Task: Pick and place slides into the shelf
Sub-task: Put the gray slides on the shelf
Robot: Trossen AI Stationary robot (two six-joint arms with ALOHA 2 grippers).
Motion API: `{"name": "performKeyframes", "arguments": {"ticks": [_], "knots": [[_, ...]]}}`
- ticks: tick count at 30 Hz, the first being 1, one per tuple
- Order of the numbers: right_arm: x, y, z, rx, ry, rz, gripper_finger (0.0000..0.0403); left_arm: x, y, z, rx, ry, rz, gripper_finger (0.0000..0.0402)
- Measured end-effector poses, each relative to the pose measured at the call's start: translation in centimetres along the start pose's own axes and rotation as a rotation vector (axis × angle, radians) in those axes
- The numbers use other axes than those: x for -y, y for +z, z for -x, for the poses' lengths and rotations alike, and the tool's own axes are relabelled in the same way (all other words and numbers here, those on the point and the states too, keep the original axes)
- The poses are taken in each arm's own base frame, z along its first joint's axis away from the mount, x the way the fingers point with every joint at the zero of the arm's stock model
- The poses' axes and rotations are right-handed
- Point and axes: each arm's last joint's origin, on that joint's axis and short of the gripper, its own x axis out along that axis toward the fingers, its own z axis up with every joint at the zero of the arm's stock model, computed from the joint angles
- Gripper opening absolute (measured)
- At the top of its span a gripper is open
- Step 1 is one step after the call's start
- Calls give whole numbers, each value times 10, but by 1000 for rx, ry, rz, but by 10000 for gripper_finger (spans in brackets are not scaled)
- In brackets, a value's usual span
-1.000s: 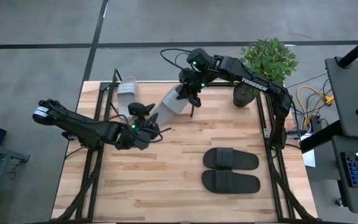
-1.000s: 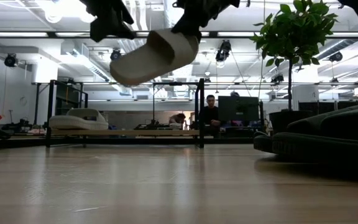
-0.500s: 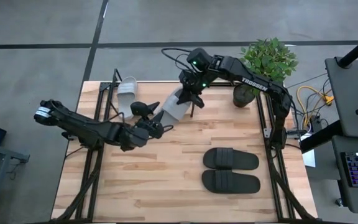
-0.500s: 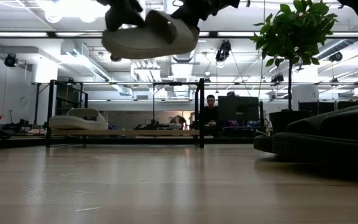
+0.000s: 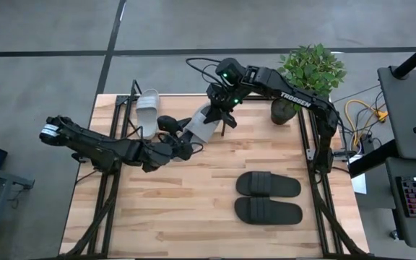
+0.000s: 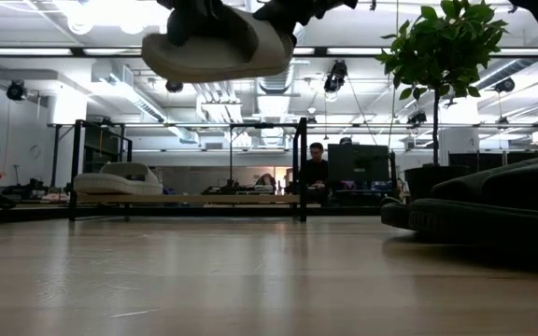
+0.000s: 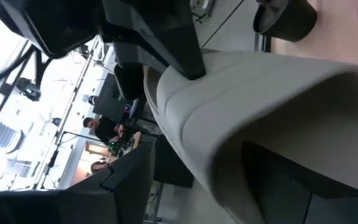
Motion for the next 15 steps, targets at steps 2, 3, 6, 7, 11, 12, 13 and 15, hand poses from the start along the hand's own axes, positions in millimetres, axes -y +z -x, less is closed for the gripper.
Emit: {"name": "performKeyframes", "arguments": {"ticks": [2,3,6,7,11,12,13,15], "knots": [[-3,0,-2,-4,7,6,9,-1,0,-1,1,3,7,226],[-4,0,-3,-5,10,8,9,-1,0,-1,4,4,12,226],[-5,0,-4,-7,12,6,9,-3,1,-1,6,8,20,216],[-5,0,-4,-7,12,4,9,-4,2,-1,7,9,24,207],[-5,0,-4,-9,13,3,9,-4,2,-1,8,9,24,143],[-5,0,-4,-8,13,4,9,-3,2,-1,7,9,23,121],[-5,0,-4,-7,12,5,9,-3,2,-1,7,8,23,98],[-5,0,-4,-8,13,3,9,-3,1,-1,6,8,35,51]]}}
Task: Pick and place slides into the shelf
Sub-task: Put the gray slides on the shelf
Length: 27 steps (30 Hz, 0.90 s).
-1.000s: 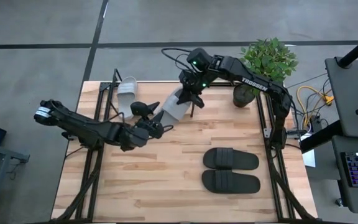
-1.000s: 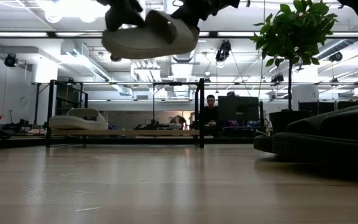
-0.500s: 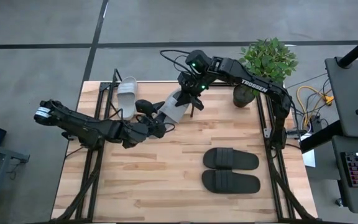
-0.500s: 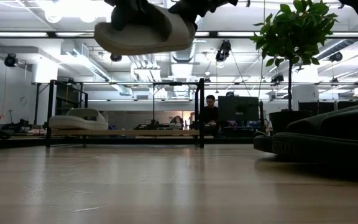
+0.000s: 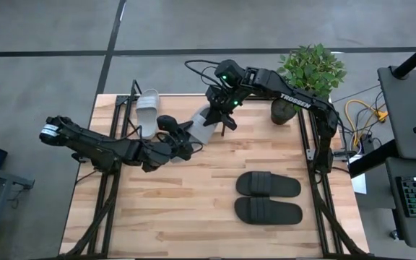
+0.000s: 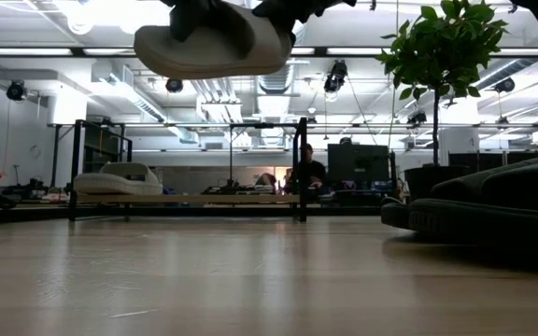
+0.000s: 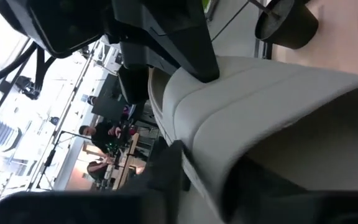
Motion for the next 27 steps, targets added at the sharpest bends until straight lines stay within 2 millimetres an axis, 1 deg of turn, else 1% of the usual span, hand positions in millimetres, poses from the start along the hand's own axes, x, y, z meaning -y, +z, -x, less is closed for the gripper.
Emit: {"name": "performKeyframes", "arguments": {"ticks": [1,3,10,18,20,24,27], "knots": [[0,0,0,-1,0,-1,9,0,0,0,1,-1,7,29],[0,0,0,-2,3,-2,9,0,1,0,8,-6,10,11],[0,0,0,-1,-6,2,14,-1,-1,-3,-6,4,11,2],[2,0,3,3,-22,64,55,-7,-3,0,-45,46,22,0],[3,1,6,1,-65,53,65,-9,-5,0,-56,58,26,0],[5,5,15,-12,-212,50,81,-13,-7,1,-124,124,35,0],[6,9,22,-7,-266,58,89,-18,-10,4,-159,162,51,0]]}}
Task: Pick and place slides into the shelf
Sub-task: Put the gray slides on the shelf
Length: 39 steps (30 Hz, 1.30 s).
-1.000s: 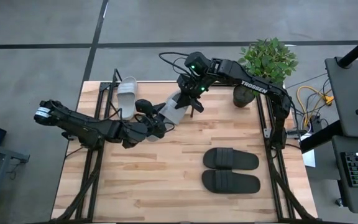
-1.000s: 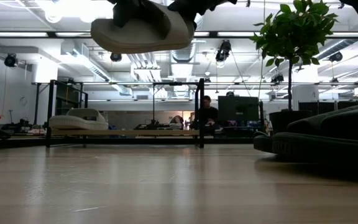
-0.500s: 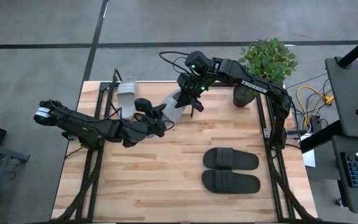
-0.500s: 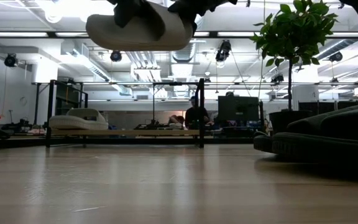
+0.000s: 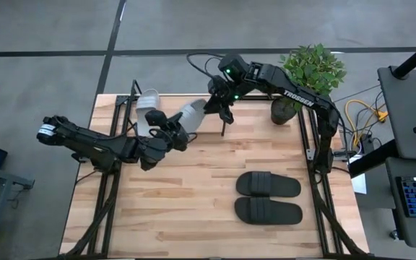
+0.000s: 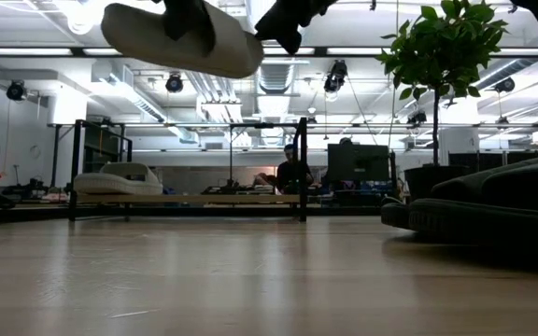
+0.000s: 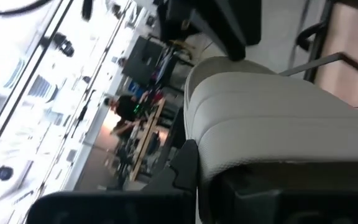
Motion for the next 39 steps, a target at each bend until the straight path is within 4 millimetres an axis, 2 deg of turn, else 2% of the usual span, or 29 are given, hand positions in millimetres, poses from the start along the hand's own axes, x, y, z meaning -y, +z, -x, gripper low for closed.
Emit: {"name": "performKeyframes", "arguments": {"ticks": [3,9,16,23,27,33,39], "knots": [[0,6,9,28,-15,12,93,-4,-2,1,-38,39,38,0],[-9,10,29,37,-25,73,86,-23,-11,5,-44,74,300,0],[-28,9,42,46,-11,217,78,-31,-34,7,-45,90,485,0],[-39,5,29,43,17,324,79,-28,-61,5,-42,111,707,0],[-34,-1,17,37,2,323,77,-20,-71,0,11,99,840,0],[-22,-18,-1,29,-103,317,75,-5,-91,-15,28,217,942,0],[-21,-35,-10,126,-211,405,72,-1,-112,-30,191,268,1089,0]]}}
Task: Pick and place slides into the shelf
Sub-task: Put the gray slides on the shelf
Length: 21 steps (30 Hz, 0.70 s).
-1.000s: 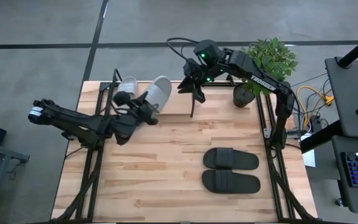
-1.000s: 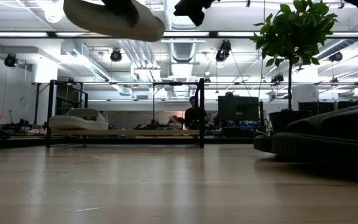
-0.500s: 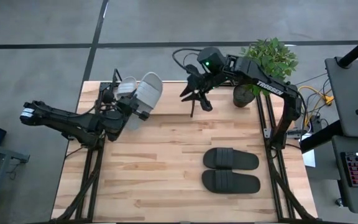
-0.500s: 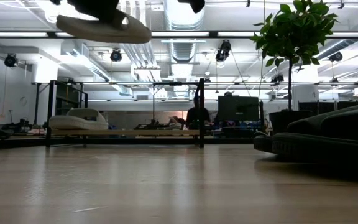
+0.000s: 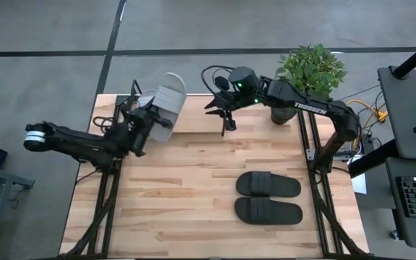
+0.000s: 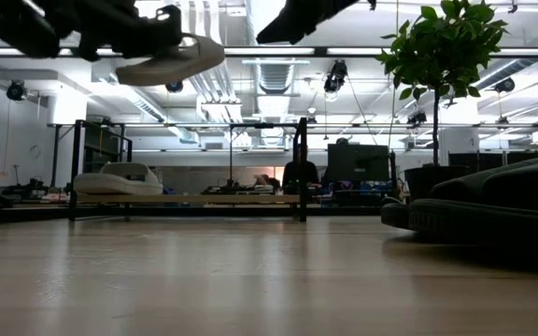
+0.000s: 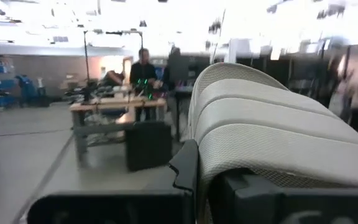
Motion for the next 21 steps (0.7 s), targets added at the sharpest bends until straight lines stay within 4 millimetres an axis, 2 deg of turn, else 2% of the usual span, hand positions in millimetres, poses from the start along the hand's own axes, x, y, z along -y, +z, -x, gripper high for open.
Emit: {"name": "performKeyframes", "arguments": {"ticks": [4,13,16,21], "knots": [[-12,-10,-2,148,-83,26,69,-1,-6,-3,43,-14,24,0],[-30,-48,-2,564,-469,-31,68,6,-8,-10,58,-22,-14,0],[-35,-56,-1,659,-504,-14,69,4,-7,-10,82,-12,-8,0],[-39,-61,-3,699,-463,-122,75,4,-3,-10,140,-53,21,0]]}}
